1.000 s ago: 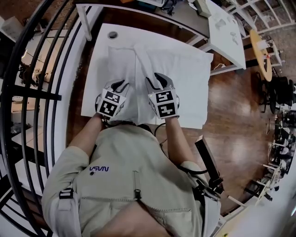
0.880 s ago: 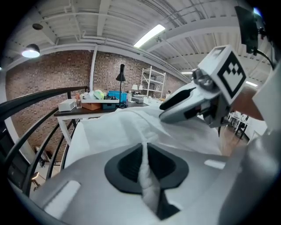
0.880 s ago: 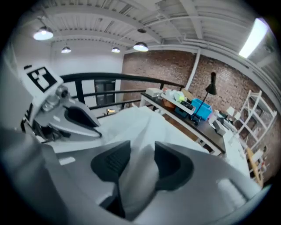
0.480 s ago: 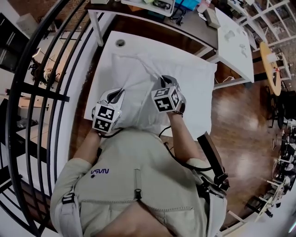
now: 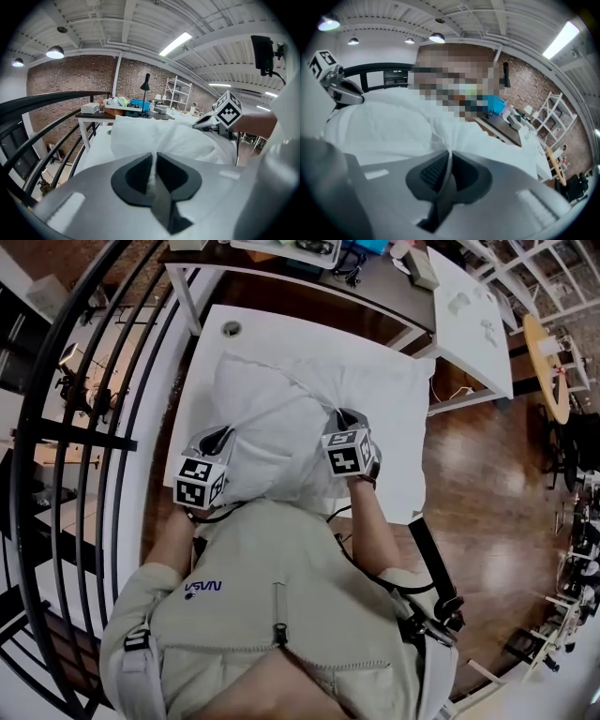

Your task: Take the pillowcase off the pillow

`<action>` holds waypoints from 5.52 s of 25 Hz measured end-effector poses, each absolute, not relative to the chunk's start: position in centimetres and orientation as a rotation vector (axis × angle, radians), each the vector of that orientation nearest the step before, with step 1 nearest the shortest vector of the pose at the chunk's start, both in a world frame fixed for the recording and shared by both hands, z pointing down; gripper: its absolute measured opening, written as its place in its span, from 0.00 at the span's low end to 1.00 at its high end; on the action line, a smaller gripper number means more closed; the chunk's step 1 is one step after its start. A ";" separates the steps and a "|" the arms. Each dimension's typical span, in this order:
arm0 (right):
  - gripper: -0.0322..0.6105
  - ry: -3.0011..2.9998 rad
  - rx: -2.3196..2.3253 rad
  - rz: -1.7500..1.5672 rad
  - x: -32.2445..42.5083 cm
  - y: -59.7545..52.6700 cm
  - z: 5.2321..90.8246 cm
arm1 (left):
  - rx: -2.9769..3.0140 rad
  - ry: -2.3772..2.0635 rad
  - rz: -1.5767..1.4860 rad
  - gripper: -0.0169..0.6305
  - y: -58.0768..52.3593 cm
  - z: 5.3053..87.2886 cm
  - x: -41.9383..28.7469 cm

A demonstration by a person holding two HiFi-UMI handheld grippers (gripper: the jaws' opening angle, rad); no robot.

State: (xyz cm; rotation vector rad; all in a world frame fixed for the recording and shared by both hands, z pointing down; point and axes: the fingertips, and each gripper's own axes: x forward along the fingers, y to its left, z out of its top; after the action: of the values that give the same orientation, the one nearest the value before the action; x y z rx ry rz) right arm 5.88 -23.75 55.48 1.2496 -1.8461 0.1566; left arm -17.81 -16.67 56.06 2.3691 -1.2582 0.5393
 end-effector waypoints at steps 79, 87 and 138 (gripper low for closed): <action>0.16 -2.033 1.523 0.207 -0.8 -13.1 49.1 | 2.754 -1.213 0.360 0.11 -17.4 47.4 -15.4; 0.16 -2.170 1.411 0.218 -1.1 -8.6 50.8 | 2.699 -1.250 0.565 0.12 -10.6 49.6 -12.9; 0.06 -1.754 1.581 0.507 9.7 -2.1 61.4 | 2.461 -1.253 0.800 0.05 -5.7 58.9 -16.4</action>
State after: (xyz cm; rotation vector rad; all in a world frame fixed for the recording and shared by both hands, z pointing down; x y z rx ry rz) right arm 9.72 -2.15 61.39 1.5806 -1.7542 0.5066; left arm -16.36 -5.68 58.92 2.4609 -1.2529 0.8002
